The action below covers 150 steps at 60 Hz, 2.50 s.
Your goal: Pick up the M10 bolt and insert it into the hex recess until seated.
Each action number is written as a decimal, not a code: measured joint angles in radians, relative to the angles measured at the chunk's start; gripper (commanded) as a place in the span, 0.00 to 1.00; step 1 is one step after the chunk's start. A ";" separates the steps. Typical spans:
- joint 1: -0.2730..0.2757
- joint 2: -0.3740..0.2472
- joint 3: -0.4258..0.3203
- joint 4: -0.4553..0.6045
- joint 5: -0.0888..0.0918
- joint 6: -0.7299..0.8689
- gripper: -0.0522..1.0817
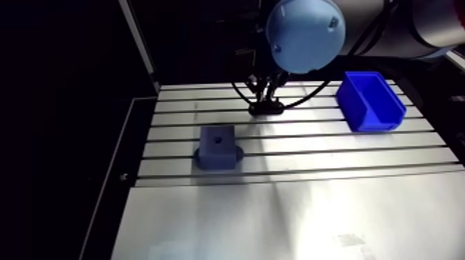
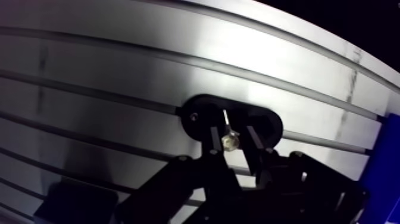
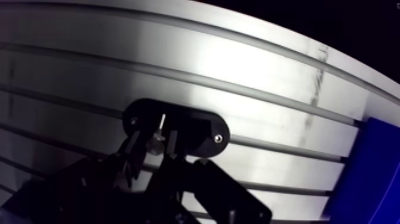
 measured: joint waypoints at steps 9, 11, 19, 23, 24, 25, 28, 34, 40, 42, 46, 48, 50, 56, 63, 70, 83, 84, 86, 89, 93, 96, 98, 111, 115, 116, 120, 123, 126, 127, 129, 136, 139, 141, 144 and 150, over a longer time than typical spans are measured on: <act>0.000 -0.001 -0.001 0.000 0.000 0.000 0.63; 0.000 -0.001 -0.001 0.000 0.000 0.000 0.63; 0.000 -0.001 -0.001 0.000 0.001 0.000 0.63; 0.001 -0.001 -0.001 0.000 0.001 -0.001 0.63; 0.001 -0.001 -0.001 0.000 0.001 -0.001 0.63; 0.001 -0.001 -0.001 0.000 0.001 -0.001 0.63; 0.001 -0.001 -0.001 0.000 0.002 -0.001 0.63; 0.001 -0.001 0.001 0.000 0.002 -0.001 0.63; 0.001 -0.001 0.002 0.000 0.002 0.000 0.64; 0.002 -0.001 0.002 0.000 0.002 0.000 0.64; 0.002 -0.001 0.002 0.000 0.002 0.001 0.64; 0.002 -0.001 0.002 0.000 0.002 0.001 0.64; 0.002 -0.001 0.003 0.000 0.002 0.001 0.65; 0.002 -0.002 0.003 0.000 0.002 0.002 0.65; 0.002 -0.002 0.003 0.000 0.001 0.005 0.65; 0.002 -0.003 0.004 0.000 0.001 0.007 0.66; 0.002 -0.004 0.004 0.000 0.000 0.008 0.68; 0.002 -0.004 0.004 0.000 0.000 0.008 0.68; 0.002 -0.004 0.004 0.000 0.000 0.008 0.68; 0.002 -0.004 0.005 0.000 0.000 0.009 0.68; 0.003 -0.005 0.005 0.000 0.000 0.009 0.68; 0.003 -0.005 0.005 0.000 0.000 0.009 0.68; 0.003 -0.005 0.005 0.000 0.000 0.009 0.69; 0.003 -0.007 0.005 0.000 0.000 0.009 0.71; 0.002 -0.009 0.004 0.000 0.001 0.010 0.72; 0.002 -0.010 0.003 0.000 0.001 0.011 0.72; 0.002 -0.013 0.002 0.000 0.002 0.012 0.72; 0.002 -0.017 0.000 0.000 0.003 0.013 0.72; 0.002 -0.022 -0.001 0.001 0.005 0.013 0.73; 0.002 -0.023 -0.002 0.001 0.005 0.014 0.73; 0.002 -0.026 -0.003 0.001 0.006 0.014 0.73; 0.002 -0.041 -0.007 0.004 0.008 0.014 0.74; 0.002 -0.048 -0.010 0.006 0.008 0.014 0.74; 0.002 -0.054 -0.012 0.009 0.009 0.014 0.74; 0.001 -0.063 -0.016 0.015 0.009 0.013 0.74; 0.000 -0.085 -0.023 0.037 0.011 0.008 0.75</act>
